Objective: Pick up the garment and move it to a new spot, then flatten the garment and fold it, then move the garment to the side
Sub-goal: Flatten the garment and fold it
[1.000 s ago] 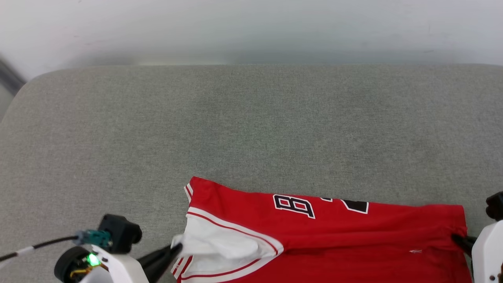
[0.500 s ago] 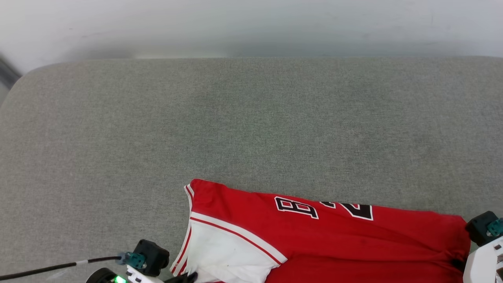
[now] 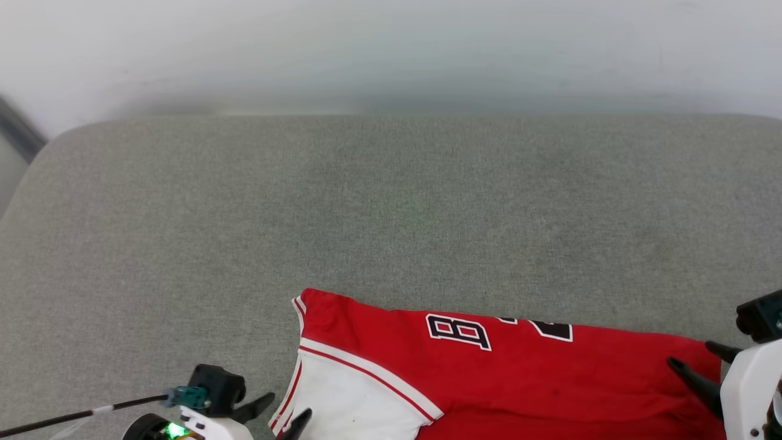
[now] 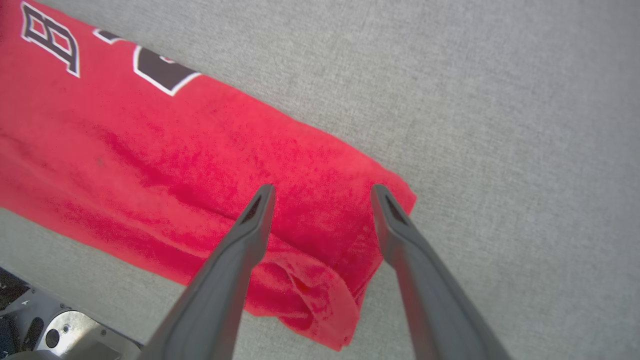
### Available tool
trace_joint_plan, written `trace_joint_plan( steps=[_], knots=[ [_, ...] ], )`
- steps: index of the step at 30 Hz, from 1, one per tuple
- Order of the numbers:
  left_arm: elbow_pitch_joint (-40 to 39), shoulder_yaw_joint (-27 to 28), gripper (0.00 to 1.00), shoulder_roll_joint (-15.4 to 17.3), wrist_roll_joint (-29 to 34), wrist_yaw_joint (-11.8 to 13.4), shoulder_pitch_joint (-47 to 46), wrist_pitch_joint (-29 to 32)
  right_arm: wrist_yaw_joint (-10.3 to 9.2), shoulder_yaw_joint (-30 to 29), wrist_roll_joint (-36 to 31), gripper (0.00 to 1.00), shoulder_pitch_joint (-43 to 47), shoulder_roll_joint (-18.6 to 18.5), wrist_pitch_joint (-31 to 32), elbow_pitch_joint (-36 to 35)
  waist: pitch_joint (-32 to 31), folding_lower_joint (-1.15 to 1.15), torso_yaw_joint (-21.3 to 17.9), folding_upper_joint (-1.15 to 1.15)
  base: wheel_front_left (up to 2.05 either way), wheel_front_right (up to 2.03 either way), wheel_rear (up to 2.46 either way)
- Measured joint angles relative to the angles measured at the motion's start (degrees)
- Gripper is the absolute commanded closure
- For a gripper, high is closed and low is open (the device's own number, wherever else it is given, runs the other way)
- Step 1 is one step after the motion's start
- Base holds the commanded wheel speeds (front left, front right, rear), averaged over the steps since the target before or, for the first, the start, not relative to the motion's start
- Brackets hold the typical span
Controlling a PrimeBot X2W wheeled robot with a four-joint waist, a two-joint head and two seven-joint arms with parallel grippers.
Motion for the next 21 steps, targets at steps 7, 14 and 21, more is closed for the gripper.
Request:
trace_joint_plan(
  steps=[7, 14, 21],
  knots=[
    [-3.1, 7.5, 0.00, -1.1, -0.7, 5.3, 2.0, -11.6, 0.00, -8.6, 0.3, 0.00, 0.1, 3.0, -0.7, -4.8, -3.1, 0.00, -0.1, 0.00, 0.00, 0.00, 0.00],
    [-5.3, 16.5, 0.00, -5.4, 2.8, 9.6, 4.7, -22.4, -0.01, -16.7, -2.7, 0.00, 2.3, 12.7, -6.7, -9.3, -4.1, 0.00, 0.2, 0.00, 0.00, 0.00, 0.00],
    [-9.5, 30.5, 0.00, -16.0, 15.7, 7.7, 12.0, -22.6, -0.02, -21.5, -4.9, 0.00, 6.7, 20.2, -11.5, -10.2, -4.1, 0.00, 0.1, 0.00, 0.00, 0.00, 0.00]
  ],
)
